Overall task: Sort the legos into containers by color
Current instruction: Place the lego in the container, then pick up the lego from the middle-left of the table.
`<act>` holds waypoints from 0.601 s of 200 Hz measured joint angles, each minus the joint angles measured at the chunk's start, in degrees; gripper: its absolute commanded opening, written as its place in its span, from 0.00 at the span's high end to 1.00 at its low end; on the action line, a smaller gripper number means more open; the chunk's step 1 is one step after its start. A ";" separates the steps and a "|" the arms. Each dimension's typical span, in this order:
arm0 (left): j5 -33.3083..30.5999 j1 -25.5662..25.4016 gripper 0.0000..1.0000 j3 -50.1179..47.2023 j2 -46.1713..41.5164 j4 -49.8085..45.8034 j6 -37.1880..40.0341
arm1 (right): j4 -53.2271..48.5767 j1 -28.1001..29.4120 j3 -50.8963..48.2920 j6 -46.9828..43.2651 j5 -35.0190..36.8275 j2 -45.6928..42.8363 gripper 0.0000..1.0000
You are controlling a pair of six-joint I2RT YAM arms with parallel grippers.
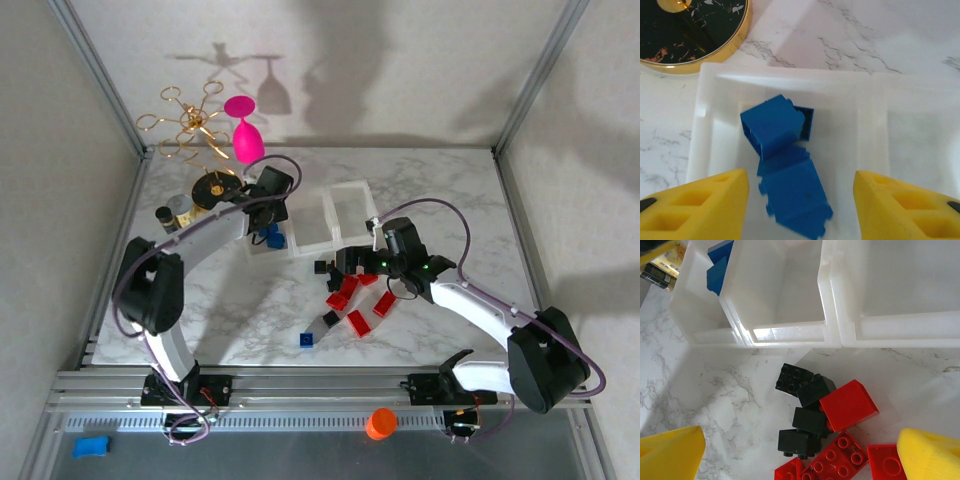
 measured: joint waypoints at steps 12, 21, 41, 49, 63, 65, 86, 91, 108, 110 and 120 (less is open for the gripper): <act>0.09 -1.16 0.42 -2.16 -3.04 -0.17 -0.42 | -0.11 0.00 0.00 -0.44 -0.04 0.02 0.01; 0.09 -2.45 0.42 -3.87 -5.38 -0.37 -0.85 | -0.22 0.07 0.00 -0.85 -0.07 0.02 0.01; 0.09 -6.10 0.42 -7.41 -9.49 -1.31 -2.23 | -0.44 0.22 0.00 -1.49 -0.66 0.02 0.01; 0.11 -7.85 0.41 -8.76 -10.80 -1.86 -2.91 | -0.57 0.22 0.00 -1.77 -1.33 0.02 0.01; 0.37 -11.39 0.41 -11.56 -13.14 -2.91 -4.48 | -0.81 0.28 0.00 -2.34 -2.38 0.00 0.01; 0.39 -11.72 0.41 -11.85 -13.35 -2.99 -4.61 | -0.87 0.28 0.00 -2.36 -2.62 -0.02 0.01; 1.81 -17.05 0.40 -16.41 -16.28 -4.17 -7.96 | -1.86 0.52 -1.05 -2.69 -3.93 -0.98 0.01; 2.25 -18.25 0.40 -17.49 -16.85 -4.31 -8.76 | -2.21 0.59 -1.44 -2.71 -4.17 -1.36 0.01; 3.50 -22.18 0.39 -20.94 -18.36 -5.03 -12.17 | -3.45 0.74 -2.97 -2.56 -4.74 -2.60 0.01; 3.69 -22.64 0.39 -21.33 -18.47 -5.07 -12.61 | -3.52 0.74 -3.19 -2.51 -4.76 -2.73 0.01; 4.46 -24.61 0.39 -22.88 -18.86 -5.40 -14.49 | -3.98 0.87 -4.17 -2.36 -5.03 -3.41 0.01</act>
